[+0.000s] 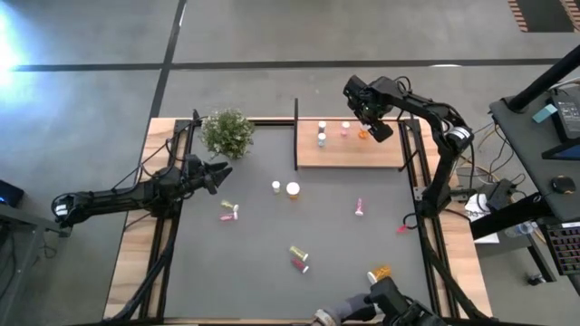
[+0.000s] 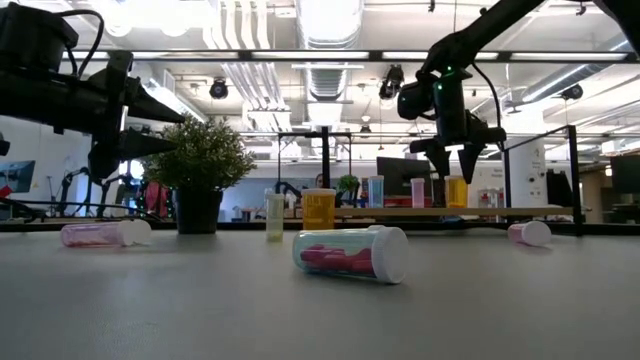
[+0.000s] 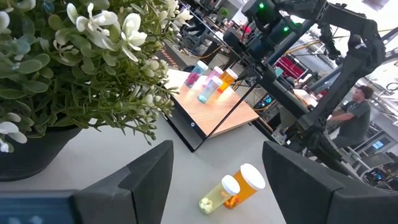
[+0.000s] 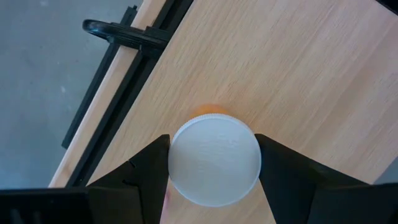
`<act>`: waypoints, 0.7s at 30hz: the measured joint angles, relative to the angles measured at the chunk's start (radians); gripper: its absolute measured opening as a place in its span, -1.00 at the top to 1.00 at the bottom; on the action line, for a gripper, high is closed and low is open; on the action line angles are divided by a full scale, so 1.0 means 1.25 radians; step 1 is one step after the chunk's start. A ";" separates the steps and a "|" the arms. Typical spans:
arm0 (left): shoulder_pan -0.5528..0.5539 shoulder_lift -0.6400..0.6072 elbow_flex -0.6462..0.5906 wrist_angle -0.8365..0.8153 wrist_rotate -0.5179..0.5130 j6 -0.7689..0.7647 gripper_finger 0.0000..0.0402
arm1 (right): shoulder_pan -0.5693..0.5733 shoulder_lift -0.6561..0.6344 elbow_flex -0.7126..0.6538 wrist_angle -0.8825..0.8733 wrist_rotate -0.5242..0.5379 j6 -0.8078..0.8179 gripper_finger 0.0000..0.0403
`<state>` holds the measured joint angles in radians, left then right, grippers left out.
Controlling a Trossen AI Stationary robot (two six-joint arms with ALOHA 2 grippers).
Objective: Pick and place medicine bottles onto shelf by color
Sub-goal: Put the middle orange pill bottle on the shelf, then put the top yellow pill bottle on the shelf
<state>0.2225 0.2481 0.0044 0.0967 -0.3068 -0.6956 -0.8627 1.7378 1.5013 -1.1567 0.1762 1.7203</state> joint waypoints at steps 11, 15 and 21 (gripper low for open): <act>0.000 0.000 0.000 0.000 0.000 0.000 -0.15 | 0.000 0.001 -0.001 0.007 0.011 0.006 -0.12; 0.000 0.000 0.000 0.000 0.000 0.000 -0.15 | 0.000 0.004 0.009 0.000 0.011 -0.015 -0.30; 0.000 0.000 0.000 0.000 0.000 0.000 -0.15 | 0.000 0.001 0.078 -0.055 0.031 -0.033 -0.61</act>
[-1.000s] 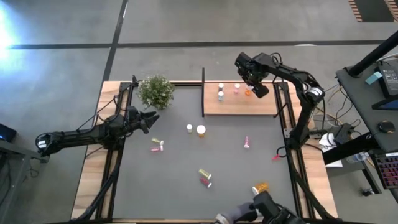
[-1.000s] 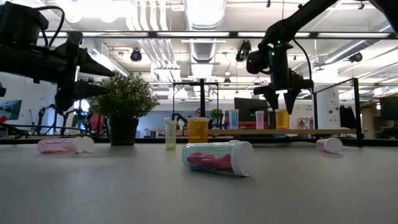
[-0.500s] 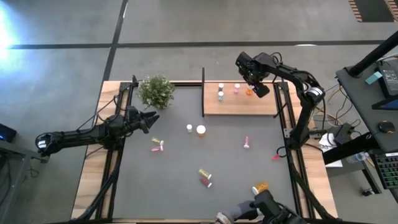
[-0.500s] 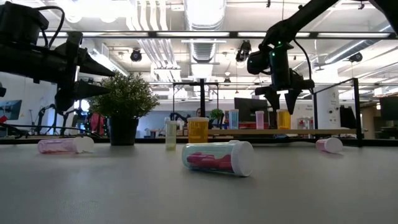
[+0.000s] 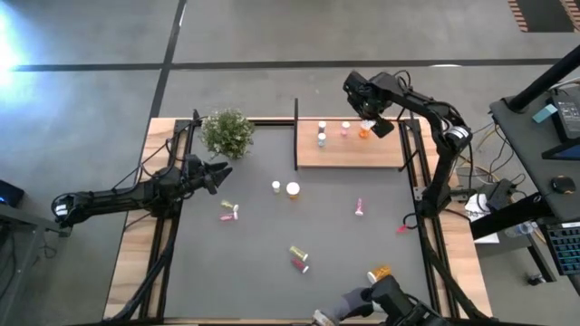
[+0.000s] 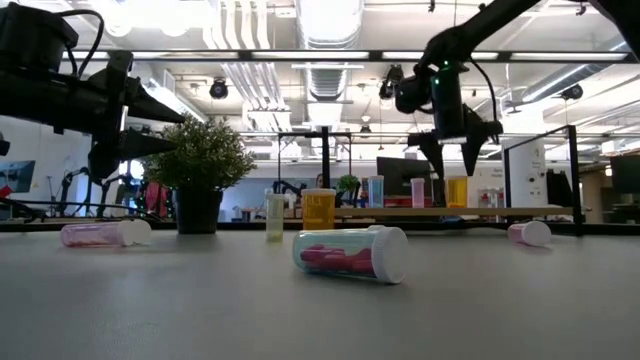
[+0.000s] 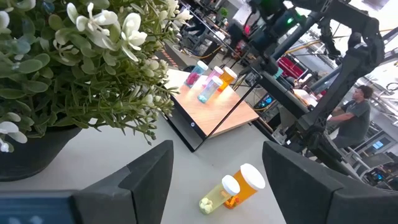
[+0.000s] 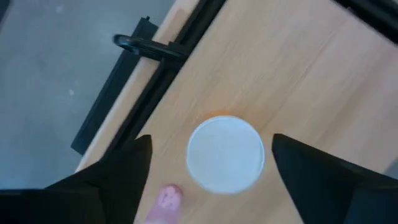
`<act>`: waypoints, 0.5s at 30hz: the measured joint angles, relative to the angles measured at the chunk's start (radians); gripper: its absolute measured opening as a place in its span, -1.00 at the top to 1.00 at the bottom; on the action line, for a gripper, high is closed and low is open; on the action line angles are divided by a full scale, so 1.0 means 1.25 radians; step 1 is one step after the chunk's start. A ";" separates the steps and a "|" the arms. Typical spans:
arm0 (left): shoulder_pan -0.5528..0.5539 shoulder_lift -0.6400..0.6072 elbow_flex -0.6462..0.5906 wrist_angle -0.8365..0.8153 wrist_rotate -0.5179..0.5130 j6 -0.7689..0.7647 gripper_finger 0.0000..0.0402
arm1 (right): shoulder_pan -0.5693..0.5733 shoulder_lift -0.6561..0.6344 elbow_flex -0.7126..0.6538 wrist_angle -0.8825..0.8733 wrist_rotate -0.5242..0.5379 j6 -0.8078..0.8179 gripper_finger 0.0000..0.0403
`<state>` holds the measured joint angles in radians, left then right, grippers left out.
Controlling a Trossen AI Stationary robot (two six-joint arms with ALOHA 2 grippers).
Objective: Pick and place medicine bottles onto shelf by color
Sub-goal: Put the top yellow pill bottle on the shelf
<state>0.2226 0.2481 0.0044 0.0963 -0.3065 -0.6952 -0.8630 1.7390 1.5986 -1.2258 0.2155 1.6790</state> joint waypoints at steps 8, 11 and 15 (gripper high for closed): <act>0.000 0.000 0.000 0.000 0.000 0.000 -0.15 | 0.043 -0.002 0.151 -0.133 -0.044 -0.128 -0.83; 0.000 0.000 0.000 0.000 0.000 0.000 -0.15 | 0.082 -0.002 0.187 -0.134 -0.075 -0.240 -0.83; 0.000 0.000 0.000 0.000 0.000 0.000 -0.15 | 0.147 -0.002 0.208 -0.108 -0.067 -0.315 -0.83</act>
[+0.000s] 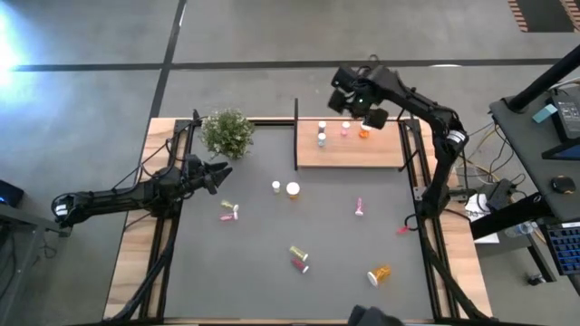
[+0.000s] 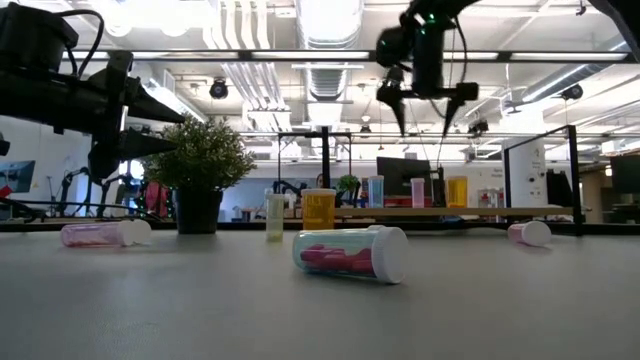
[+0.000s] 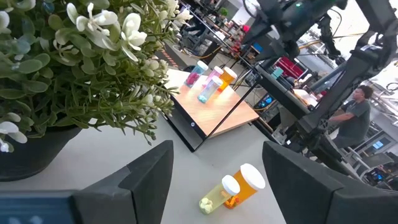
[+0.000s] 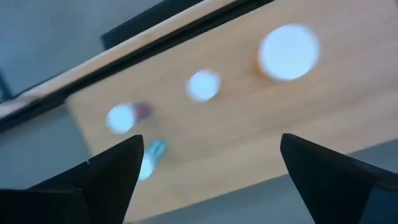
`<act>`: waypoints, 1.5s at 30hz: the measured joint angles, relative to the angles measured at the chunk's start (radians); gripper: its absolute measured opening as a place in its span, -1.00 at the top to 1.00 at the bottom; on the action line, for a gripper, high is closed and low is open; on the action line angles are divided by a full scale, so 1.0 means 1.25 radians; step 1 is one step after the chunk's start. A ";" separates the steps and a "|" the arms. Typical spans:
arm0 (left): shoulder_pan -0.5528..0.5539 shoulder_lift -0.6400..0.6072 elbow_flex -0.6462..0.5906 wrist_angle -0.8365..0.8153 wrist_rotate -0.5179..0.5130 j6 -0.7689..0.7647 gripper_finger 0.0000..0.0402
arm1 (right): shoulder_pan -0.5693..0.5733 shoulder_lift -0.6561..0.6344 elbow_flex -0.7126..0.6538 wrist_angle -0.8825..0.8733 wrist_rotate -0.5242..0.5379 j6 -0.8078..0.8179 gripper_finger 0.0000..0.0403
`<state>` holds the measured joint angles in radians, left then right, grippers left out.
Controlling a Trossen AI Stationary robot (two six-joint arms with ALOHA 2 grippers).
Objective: Pick and place medicine bottles onto shelf by color
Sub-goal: Put the top yellow pill bottle on the shelf
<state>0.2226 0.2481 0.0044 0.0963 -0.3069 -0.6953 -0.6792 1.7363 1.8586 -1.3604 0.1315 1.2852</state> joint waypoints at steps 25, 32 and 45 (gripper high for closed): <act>0.000 0.000 0.000 0.000 0.000 0.000 -0.15 | 0.310 0.039 -0.042 0.125 0.040 0.237 -0.83; 0.000 0.000 0.000 0.000 0.000 0.000 -0.15 | 0.435 0.086 -0.043 0.137 -0.001 0.236 -0.83; 0.000 0.000 0.000 0.000 0.000 0.000 -0.15 | 0.535 0.171 -0.025 0.171 -0.002 0.172 -0.84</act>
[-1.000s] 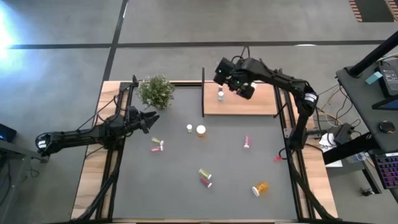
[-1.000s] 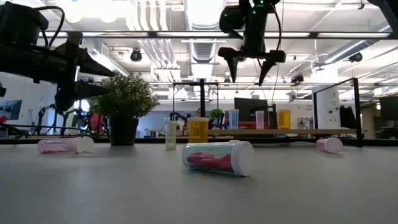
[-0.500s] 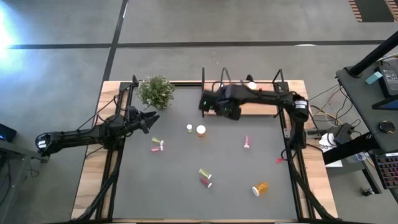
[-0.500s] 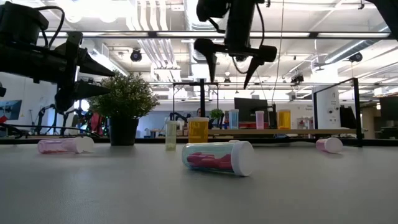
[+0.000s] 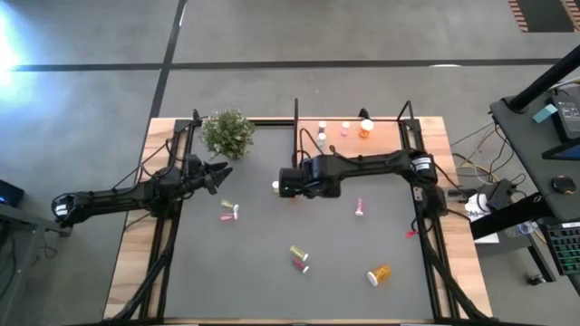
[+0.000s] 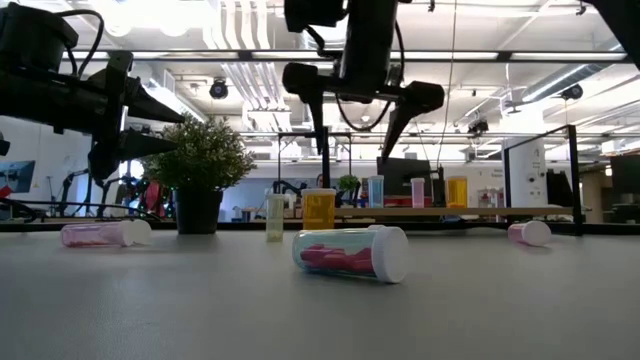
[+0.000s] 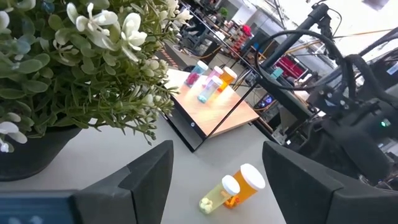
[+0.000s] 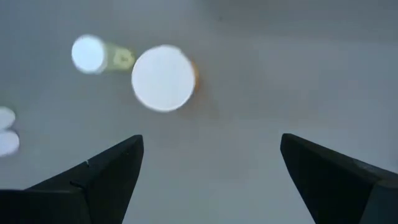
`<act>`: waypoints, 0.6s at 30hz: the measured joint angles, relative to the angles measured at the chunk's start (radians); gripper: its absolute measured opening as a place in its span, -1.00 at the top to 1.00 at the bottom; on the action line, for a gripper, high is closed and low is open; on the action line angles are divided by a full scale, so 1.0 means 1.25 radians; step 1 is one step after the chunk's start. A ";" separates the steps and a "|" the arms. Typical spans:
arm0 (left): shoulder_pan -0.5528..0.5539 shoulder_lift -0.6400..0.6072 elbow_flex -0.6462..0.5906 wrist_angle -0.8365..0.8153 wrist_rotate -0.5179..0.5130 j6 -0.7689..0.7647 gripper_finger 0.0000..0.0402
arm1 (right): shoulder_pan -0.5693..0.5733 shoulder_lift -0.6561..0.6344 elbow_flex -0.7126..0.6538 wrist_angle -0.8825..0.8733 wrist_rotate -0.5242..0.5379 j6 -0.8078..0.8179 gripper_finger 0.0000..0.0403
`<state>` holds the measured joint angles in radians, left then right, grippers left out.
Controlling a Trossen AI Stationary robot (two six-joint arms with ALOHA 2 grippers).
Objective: Pick and place medicine bottles onto shelf by color
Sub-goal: Put the top yellow pill bottle on the shelf
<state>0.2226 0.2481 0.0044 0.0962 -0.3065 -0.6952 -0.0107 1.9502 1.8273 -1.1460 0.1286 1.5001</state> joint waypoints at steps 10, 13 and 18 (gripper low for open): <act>0.000 0.001 0.000 0.000 0.000 0.000 -0.15 | 0.018 0.089 0.103 -0.016 -0.001 -0.071 -0.84; 0.000 0.000 0.000 0.000 0.000 0.000 -0.15 | 0.018 0.128 0.168 -0.059 -0.004 -0.071 -0.84; 0.000 0.001 0.000 0.000 0.000 0.000 -0.15 | 0.015 0.188 0.288 -0.158 0.003 -0.102 -0.84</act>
<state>0.2223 0.2493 0.0044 0.0965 -0.3068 -0.6952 0.0083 2.1853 2.1867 -1.3435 0.1320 1.3730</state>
